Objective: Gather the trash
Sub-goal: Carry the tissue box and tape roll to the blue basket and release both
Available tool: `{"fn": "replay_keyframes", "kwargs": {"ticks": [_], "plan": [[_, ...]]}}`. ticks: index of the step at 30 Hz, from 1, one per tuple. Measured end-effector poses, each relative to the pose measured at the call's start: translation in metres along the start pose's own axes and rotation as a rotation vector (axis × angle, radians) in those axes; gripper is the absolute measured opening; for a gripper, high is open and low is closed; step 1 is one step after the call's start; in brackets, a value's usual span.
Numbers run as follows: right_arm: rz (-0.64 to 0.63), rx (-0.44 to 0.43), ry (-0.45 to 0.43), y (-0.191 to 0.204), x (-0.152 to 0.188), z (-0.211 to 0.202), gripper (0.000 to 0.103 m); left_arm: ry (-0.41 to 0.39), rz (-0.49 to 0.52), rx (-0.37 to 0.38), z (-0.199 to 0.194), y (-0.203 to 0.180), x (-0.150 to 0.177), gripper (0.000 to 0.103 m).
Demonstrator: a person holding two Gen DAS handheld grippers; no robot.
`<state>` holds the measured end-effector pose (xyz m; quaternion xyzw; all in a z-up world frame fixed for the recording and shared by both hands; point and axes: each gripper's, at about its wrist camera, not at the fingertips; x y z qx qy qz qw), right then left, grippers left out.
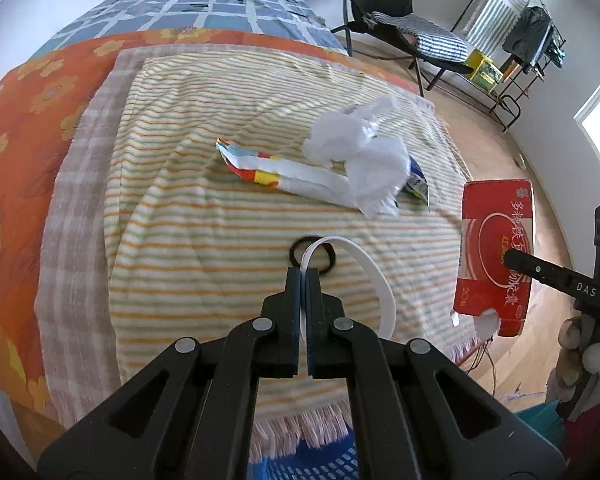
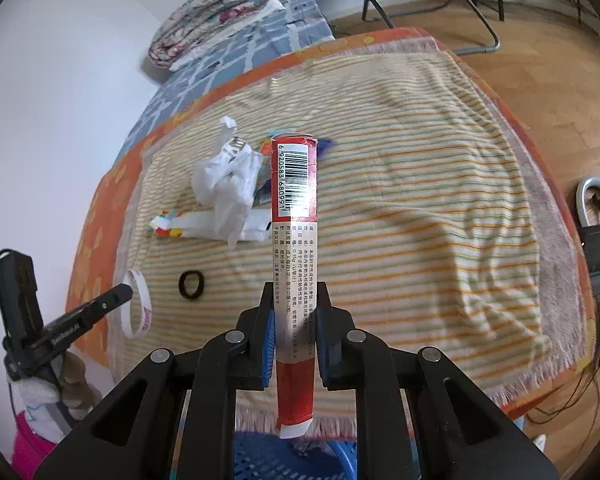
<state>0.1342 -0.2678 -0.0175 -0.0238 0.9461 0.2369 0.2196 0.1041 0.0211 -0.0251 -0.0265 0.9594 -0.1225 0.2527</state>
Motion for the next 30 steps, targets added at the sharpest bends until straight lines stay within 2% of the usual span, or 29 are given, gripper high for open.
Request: {"fn": "replay_keyframes", "kwargs": {"ticks": [10, 17, 30], "plan": [[-0.11, 0.004, -0.02, 0.015, 0.036, -0.031, 0.015, -0.052, 0.039, -0.026, -0.034, -0.022, 0.036, 0.0], [-0.151, -0.005, -0.002, 0.023, 0.064, -0.04, 0.015, -0.064, 0.062, -0.03, -0.047, -0.036, 0.071, 0.0], [-0.24, -0.015, 0.066, 0.042, 0.129, -0.038, 0.015, 0.011, 0.078, -0.044, -0.034, -0.046, 0.136, 0.0]]}}
Point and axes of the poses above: each gripper's, at about its wrist camera, not at the fingertips, and z roughly the way its jaws point, y to its left, x to its underside, and after that the axes turned 3 degrees about -x, right-handed
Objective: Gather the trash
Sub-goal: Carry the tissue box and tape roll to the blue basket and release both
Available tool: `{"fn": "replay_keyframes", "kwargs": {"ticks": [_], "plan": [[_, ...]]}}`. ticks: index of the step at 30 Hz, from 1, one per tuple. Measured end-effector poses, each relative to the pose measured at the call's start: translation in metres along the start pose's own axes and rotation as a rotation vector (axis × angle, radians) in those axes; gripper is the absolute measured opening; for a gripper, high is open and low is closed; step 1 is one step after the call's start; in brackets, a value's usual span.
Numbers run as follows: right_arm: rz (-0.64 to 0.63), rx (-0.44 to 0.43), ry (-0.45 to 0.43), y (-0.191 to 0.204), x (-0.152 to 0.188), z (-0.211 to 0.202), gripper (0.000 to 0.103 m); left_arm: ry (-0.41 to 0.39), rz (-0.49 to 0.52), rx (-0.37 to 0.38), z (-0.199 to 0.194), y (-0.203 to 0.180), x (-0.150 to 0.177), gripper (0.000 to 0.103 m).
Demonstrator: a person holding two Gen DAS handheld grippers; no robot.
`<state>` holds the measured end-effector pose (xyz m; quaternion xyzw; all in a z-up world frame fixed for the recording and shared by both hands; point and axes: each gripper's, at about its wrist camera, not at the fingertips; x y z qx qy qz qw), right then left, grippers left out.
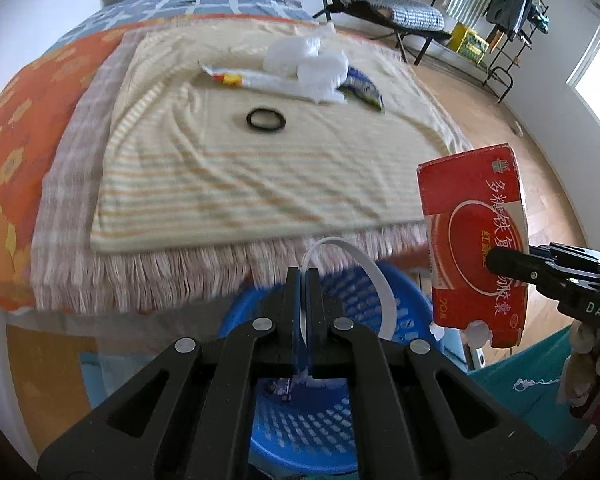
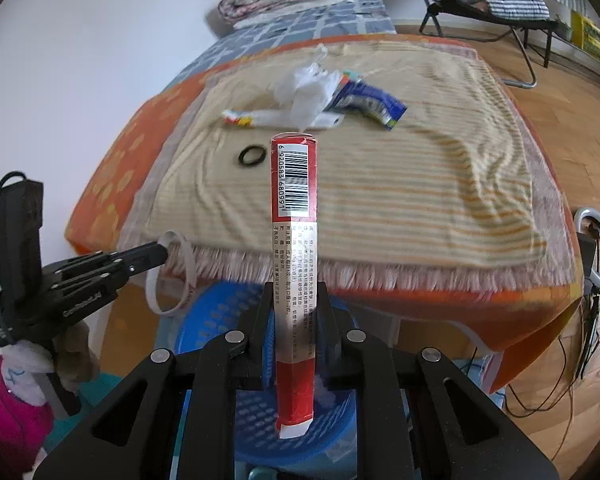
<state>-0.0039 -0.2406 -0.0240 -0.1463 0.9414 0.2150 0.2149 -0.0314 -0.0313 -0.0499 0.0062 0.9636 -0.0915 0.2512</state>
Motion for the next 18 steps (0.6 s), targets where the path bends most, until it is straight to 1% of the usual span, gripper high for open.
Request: {"fn": "replay_keyframes", "kwargs": {"ticks": [10, 18], "plan": [[-0.024, -0.004, 0.065, 0.008, 0.034, 0.017, 0.015, 0.053, 0.0, -0.011, 0.015, -0.004, 0.03, 0.0], [-0.031, -0.005, 0.103, 0.009, 0.049, 0.029, 0.015, 0.08, 0.031, -0.02, 0.023, -0.013, 0.043, 0.0]]}}
Point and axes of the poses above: each gripper's, at about its wrist camera, not at the fingertips, and z roughly the way its jaws point, y to its left, x to its underside, and after that the axes turned 3 degrees about -x, right-handed
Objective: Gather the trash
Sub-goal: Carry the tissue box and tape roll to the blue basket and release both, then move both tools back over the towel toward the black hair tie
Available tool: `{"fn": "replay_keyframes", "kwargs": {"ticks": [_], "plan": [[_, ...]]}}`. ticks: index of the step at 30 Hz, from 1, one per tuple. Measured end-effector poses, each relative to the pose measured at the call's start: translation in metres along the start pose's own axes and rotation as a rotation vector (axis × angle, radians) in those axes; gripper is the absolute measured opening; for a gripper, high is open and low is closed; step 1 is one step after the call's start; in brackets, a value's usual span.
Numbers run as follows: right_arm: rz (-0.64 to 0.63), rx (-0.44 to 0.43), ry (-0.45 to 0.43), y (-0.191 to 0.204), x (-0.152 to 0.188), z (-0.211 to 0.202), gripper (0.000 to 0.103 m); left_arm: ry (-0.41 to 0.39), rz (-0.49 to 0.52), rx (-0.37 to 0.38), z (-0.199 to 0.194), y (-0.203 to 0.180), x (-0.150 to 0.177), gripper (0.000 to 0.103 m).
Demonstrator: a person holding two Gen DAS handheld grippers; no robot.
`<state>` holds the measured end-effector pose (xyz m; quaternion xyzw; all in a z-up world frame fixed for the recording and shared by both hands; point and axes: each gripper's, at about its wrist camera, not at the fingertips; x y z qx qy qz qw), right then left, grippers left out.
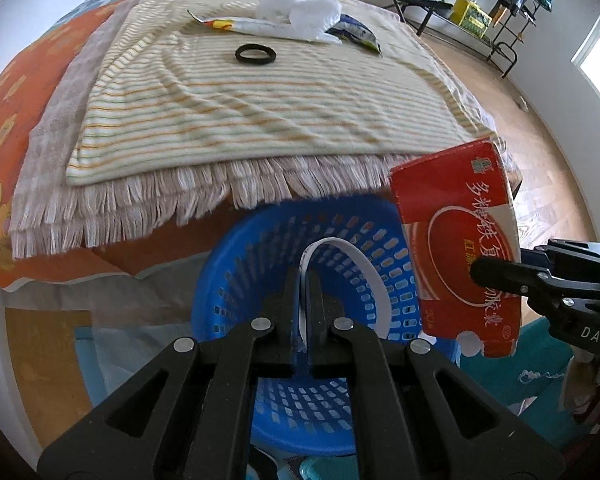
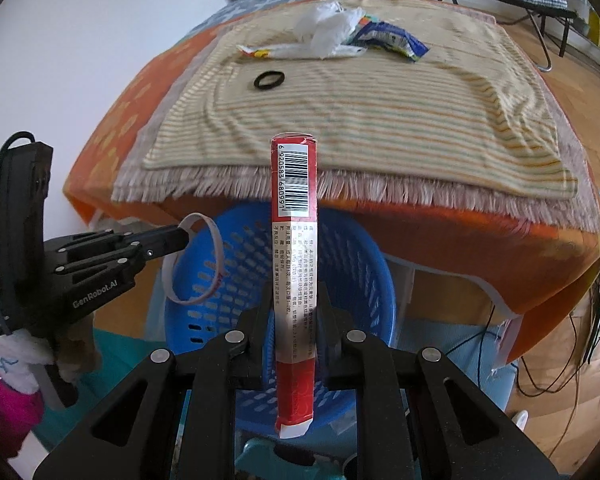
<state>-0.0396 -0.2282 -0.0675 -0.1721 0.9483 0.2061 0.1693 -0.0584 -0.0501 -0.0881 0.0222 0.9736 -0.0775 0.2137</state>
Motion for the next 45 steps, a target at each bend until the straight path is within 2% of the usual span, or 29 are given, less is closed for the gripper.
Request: {"fn": "replay_keyframes", "kwargs": {"ticks": [11, 14, 17, 19, 20, 23, 25, 28, 30, 33, 34, 45], "plan": [[-0.017, 0.004, 0.043, 0.005, 0.006, 0.012, 0.018, 0.032, 0.003, -0.012, 0.006, -0.001, 0.006, 0.001], [-0.018, 0.007, 0.05, 0.006, 0.007, 0.013, 0.018, 0.038, 0.001, -0.012, 0.007, -0.001, 0.007, 0.008], [-0.02, 0.013, 0.052, 0.006, 0.007, 0.013, 0.018, 0.036, 0.002, -0.016, 0.006, -0.002, 0.007, 0.02], [-0.019, 0.015, 0.055, 0.006, 0.007, 0.013, 0.018, 0.03, -0.002, -0.019, 0.006, -0.002, 0.008, 0.04], [-0.018, 0.016, 0.056, 0.006, 0.007, 0.013, 0.019, 0.025, -0.005, -0.02, 0.005, -0.002, 0.008, 0.043], [-0.011, 0.024, 0.059, 0.004, 0.007, 0.013, 0.03, 0.023, -0.01, -0.022, 0.004, 0.0, 0.008, 0.044], [-0.009, 0.029, 0.051, 0.004, 0.007, 0.011, 0.046, 0.026, -0.016, -0.024, 0.004, 0.001, 0.007, 0.047], [-0.009, 0.04, 0.043, 0.003, 0.006, 0.009, 0.048, 0.022, -0.021, -0.026, 0.003, 0.002, 0.006, 0.059], [-0.007, 0.055, 0.04, 0.002, 0.004, 0.008, 0.05, 0.015, -0.026, -0.029, 0.001, 0.002, 0.005, 0.064], [-0.005, 0.073, 0.026, 0.001, 0.001, 0.006, 0.063, 0.011, -0.033, -0.032, 0.0, 0.003, 0.002, 0.065], [-0.003, 0.079, 0.02, 0.001, 0.0, 0.005, 0.064, 0.009, -0.035, -0.031, 0.0, 0.004, 0.001, 0.065], [0.012, 0.125, -0.009, -0.012, -0.023, -0.004, 0.065, -0.022, -0.024, -0.04, -0.01, 0.004, -0.022, 0.065]]}}
Point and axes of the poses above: each gripper's, at about its wrist camera, not at the fingertips, and z roughly the way its jaws point, y to its left, x to its underside, and after that the axes turned 3 degrees about -x, right-handed
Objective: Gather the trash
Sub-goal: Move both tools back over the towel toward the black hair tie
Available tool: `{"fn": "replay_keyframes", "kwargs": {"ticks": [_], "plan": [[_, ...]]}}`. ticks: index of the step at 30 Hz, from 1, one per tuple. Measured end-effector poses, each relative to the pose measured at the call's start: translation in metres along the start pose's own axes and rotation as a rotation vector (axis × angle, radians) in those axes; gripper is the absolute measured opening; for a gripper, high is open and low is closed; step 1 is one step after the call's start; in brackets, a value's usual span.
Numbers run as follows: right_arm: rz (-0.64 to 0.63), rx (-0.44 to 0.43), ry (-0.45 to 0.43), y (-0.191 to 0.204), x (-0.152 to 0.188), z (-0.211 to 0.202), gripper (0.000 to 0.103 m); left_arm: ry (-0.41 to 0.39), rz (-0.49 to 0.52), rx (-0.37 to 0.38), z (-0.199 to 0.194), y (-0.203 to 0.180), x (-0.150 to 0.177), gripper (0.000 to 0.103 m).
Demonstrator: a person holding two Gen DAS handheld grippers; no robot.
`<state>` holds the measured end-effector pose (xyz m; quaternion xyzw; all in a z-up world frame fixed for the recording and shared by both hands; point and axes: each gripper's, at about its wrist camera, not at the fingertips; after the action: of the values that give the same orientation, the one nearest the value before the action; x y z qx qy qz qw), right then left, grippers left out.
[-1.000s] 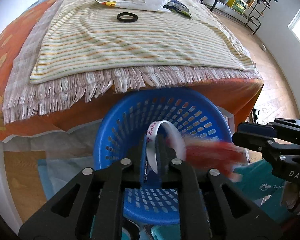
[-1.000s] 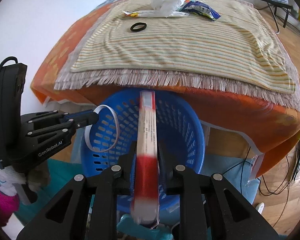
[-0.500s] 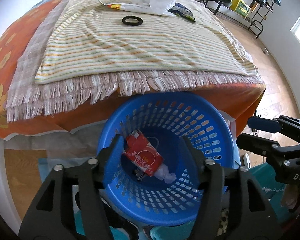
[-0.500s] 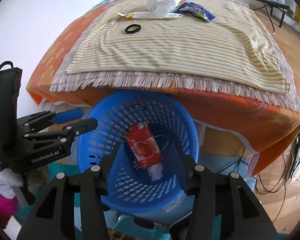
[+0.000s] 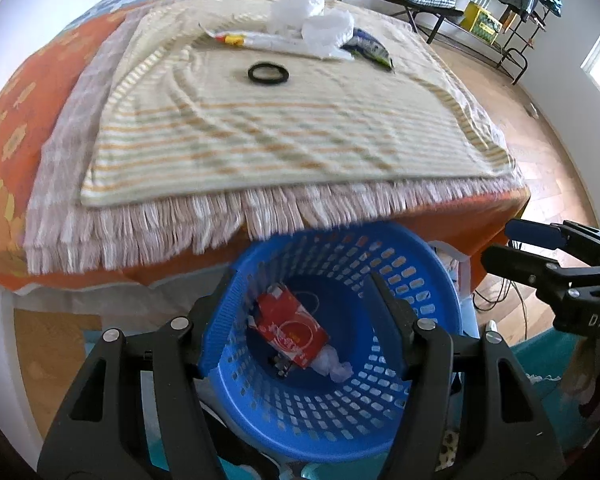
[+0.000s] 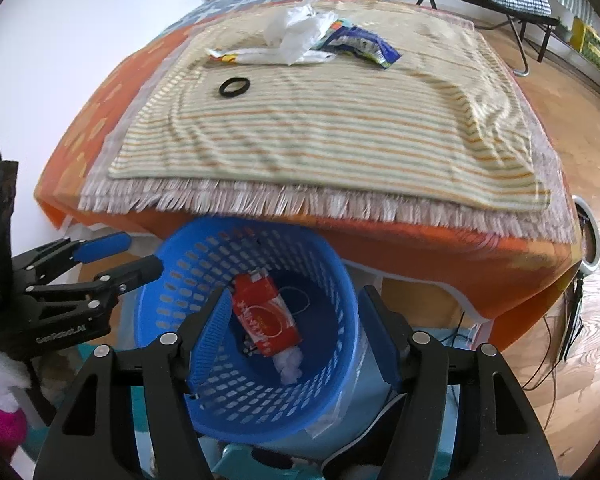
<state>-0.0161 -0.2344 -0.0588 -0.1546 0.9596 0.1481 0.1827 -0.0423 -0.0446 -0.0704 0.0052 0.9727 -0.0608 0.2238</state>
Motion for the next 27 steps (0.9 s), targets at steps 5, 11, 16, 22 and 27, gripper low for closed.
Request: {"fn": "replay_keyframes", "kwargs": {"ticks": [5, 11, 16, 22, 27], "plan": [[0.018, -0.014, -0.017, -0.008, -0.018, -0.005, 0.066, -0.021, -0.009, -0.005, -0.003, 0.006, -0.022, 0.065], [0.025, -0.029, -0.055, -0.017, -0.041, -0.012, 0.066, -0.041, -0.01, -0.005, -0.003, 0.011, -0.048, 0.065], [0.02, -0.05, -0.117, -0.021, -0.065, -0.02, 0.066, -0.055, -0.017, 0.0, 0.003, 0.012, -0.071, 0.065], [-0.03, -0.047, -0.203, -0.017, -0.101, -0.031, 0.073, -0.063, -0.036, 0.0, 0.016, 0.016, -0.094, 0.065], [-0.039, -0.064, -0.231, -0.017, -0.137, -0.034, 0.075, -0.073, -0.05, 0.003, 0.026, 0.021, -0.113, 0.065]]}}
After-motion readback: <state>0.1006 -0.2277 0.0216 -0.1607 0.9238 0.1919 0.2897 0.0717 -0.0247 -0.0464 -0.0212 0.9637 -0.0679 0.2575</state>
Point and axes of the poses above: each gripper's, at about its wrist camera, not at the fingertips, and z roughly the way its jaws point, y to its left, x to its underside, and after that the axes turned 3 degrees about -x, right-handed
